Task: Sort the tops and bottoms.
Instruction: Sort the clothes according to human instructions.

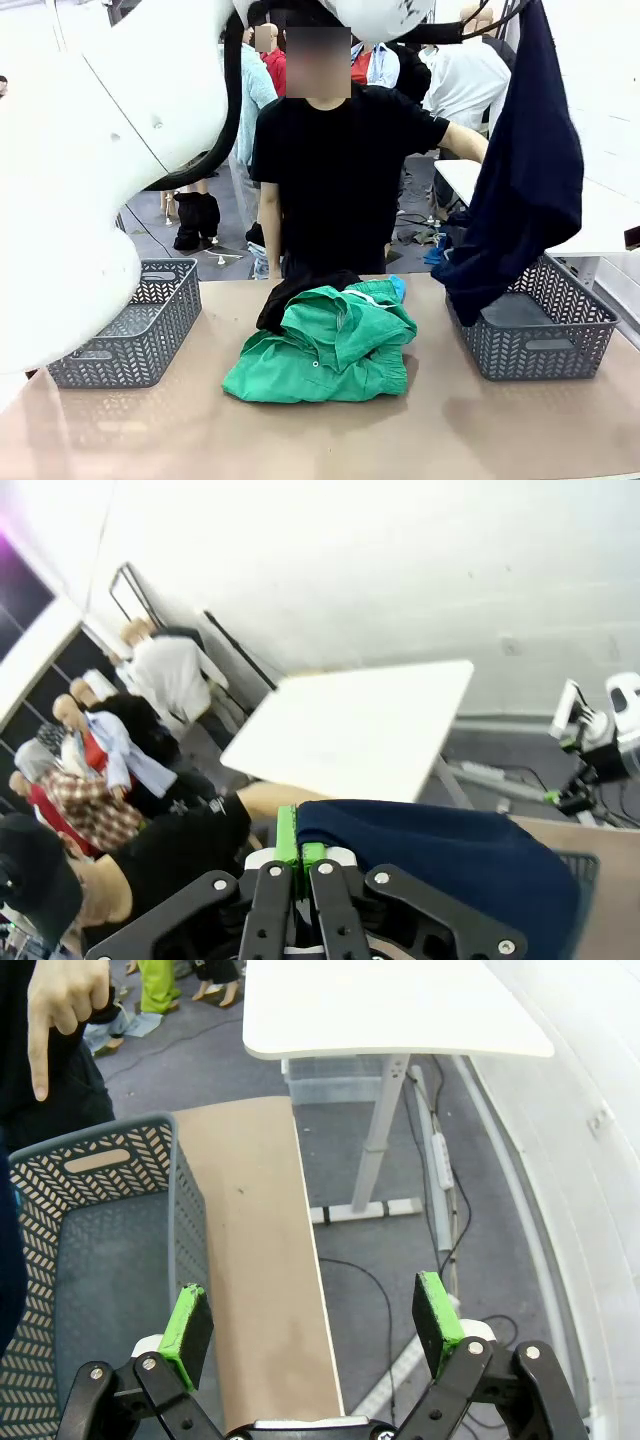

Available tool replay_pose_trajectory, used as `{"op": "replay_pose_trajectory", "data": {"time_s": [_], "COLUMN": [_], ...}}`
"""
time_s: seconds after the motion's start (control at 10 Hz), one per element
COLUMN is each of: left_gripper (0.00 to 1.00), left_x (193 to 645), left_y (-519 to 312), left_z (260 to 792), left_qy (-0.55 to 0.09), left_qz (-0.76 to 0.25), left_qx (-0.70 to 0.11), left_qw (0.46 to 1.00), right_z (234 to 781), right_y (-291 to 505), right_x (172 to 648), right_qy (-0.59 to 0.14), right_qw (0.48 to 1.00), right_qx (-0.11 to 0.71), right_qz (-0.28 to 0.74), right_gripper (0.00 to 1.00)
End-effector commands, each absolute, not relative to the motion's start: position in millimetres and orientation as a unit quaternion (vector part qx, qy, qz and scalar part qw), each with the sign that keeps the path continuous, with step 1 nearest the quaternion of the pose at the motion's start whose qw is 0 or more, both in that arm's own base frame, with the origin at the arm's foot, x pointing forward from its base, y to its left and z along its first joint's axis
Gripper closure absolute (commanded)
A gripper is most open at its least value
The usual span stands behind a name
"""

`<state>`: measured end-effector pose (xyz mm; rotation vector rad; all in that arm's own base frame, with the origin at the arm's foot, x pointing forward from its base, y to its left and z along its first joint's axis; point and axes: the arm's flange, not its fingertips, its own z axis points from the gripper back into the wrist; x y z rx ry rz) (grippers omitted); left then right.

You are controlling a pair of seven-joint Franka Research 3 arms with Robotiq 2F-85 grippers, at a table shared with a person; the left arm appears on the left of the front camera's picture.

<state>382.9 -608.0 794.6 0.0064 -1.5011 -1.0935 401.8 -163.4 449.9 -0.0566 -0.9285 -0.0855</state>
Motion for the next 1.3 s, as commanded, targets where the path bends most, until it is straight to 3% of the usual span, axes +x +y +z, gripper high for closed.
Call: {"op": "replay_pose_trajectory", "data": {"time_s": [0.0,0.2,0.5,0.7,0.8,0.9,1.0,1.2], "left_gripper": [1.00,1.00,1.00,1.00,1.00,1.00,1.00,1.00], "left_x": [462,476,507,521,521,524,418,418], "left_y": [-743,-771,-790,-812,-819,-816,-643,-643], "left_z": [905,905,853,840,826,801,712,712], "left_qy": [-0.691,-0.687,-0.620,-0.615,-0.595,-0.520,-0.606,-0.606], "left_qz": [-0.425,-0.435,-0.487,-0.489,-0.497,-0.541,-0.493,-0.493], "left_qx": [0.019,-0.012,-0.003,0.008,0.017,0.052,0.004,0.004], "left_qw": [0.584,0.582,0.615,0.619,0.631,0.659,0.625,0.625], "right_z": [451,451,451,451,451,451,451,451], "right_y": [-163,-163,-163,-163,-163,-163,-163,-163], "right_x": [401,401,401,401,401,401,401,401], "right_qy": [-0.445,-0.445,-0.445,-0.445,-0.445,-0.445,-0.445,-0.445], "right_qw": [0.894,0.894,0.894,0.894,0.894,0.894,0.894,0.894], "right_qx": [-0.029,-0.029,-0.029,-0.029,-0.029,-0.029,-0.029,-0.029], "right_qz": [-0.041,-0.041,-0.041,-0.041,-0.041,-0.041,-0.041,-0.041], "right_gripper": [0.00,0.00,0.00,0.00,0.00,0.00,0.00,0.00]}}
